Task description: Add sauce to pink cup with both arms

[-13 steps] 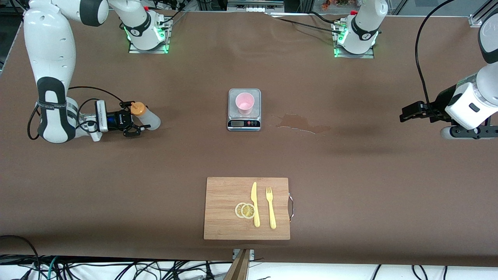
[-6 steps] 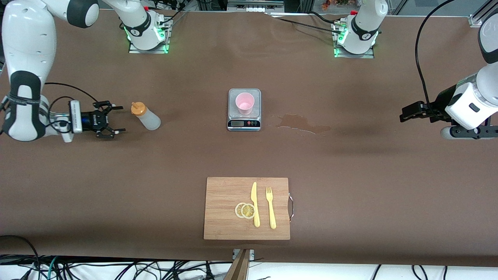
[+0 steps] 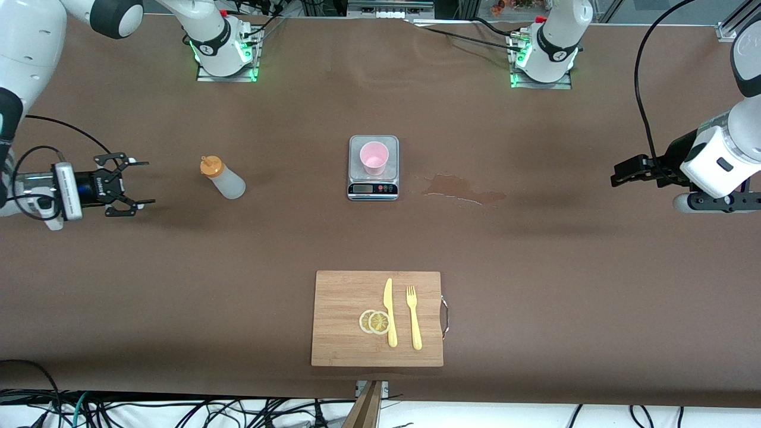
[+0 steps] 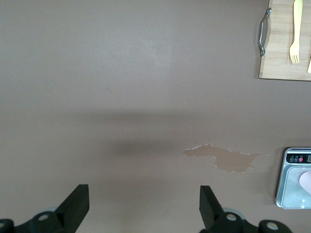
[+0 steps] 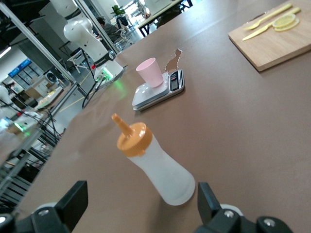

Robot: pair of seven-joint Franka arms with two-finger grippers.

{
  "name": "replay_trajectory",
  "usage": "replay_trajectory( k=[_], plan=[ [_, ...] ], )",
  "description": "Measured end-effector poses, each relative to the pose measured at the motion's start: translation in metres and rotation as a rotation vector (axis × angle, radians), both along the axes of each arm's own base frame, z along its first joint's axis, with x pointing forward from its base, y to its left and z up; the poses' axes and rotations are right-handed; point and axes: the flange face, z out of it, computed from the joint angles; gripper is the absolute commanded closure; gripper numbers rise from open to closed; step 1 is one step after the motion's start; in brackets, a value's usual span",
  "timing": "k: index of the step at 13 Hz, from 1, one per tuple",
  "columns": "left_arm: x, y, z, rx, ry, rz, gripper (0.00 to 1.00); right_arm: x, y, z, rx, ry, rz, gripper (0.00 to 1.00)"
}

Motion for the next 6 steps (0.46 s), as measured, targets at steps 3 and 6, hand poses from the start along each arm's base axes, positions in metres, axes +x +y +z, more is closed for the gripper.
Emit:
replay_trajectory(
  k=[3, 6],
  plan=[
    [0.0, 0.0, 0.0, 0.0, 0.0, 0.0, 0.0, 0.02, 0.006, 0.058, -0.108, 0.174, -0.067, 0.0],
    [0.0, 0.0, 0.0, 0.0, 0.0, 0.0, 0.0, 0.024, 0.017, 0.101, -0.206, 0.295, -0.139, 0.0]
  ],
)
